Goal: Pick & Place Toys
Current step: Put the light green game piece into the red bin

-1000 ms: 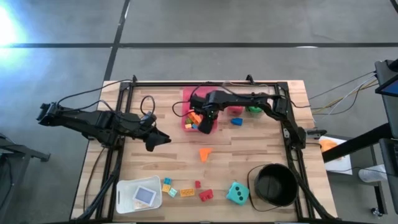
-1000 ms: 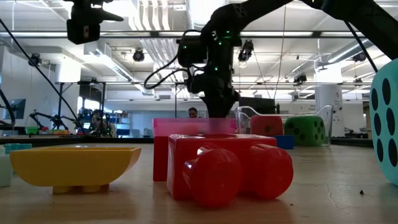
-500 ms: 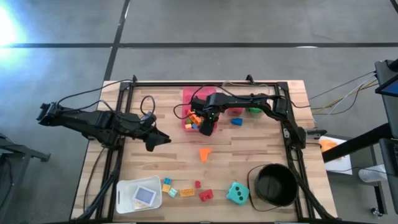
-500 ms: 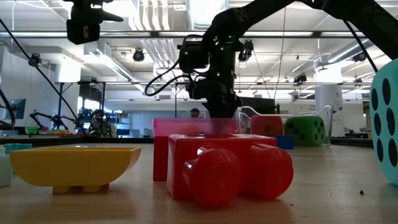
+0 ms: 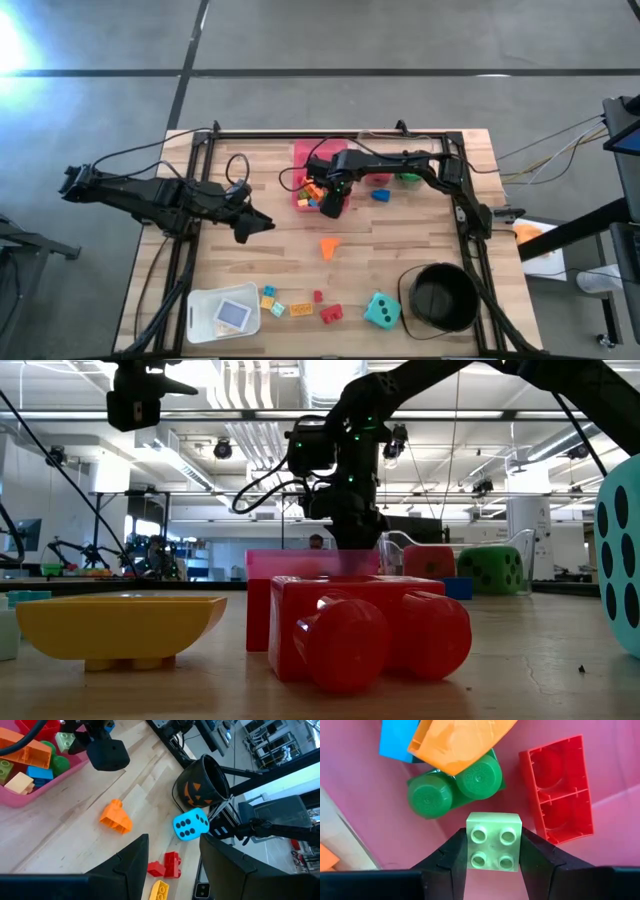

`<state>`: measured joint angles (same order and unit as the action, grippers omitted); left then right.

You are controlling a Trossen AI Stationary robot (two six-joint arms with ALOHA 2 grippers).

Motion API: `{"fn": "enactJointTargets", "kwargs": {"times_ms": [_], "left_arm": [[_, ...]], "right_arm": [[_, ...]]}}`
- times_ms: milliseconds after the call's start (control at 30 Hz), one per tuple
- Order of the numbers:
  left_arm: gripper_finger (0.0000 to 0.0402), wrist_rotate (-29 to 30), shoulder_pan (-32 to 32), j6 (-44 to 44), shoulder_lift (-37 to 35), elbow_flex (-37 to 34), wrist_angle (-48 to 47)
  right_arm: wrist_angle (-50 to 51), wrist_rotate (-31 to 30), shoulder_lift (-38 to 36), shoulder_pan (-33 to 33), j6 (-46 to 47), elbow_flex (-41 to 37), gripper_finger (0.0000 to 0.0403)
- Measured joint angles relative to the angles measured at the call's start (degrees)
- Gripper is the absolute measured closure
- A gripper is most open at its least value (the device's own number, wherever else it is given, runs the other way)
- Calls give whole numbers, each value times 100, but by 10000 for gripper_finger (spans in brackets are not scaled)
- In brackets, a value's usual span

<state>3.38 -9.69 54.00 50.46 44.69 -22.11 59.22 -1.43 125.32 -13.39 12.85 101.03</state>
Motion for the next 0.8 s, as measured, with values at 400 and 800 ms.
{"fn": "enactJointTargets", "kwargs": {"times_ms": [400,800], "left_arm": [[221,0,0,2,0,0,-2],[221,-42,0,61,0,0,-11]], "right_arm": [[42,-3,0,11,25,94,119],[402,7,-55,18,70,800,99]]}}
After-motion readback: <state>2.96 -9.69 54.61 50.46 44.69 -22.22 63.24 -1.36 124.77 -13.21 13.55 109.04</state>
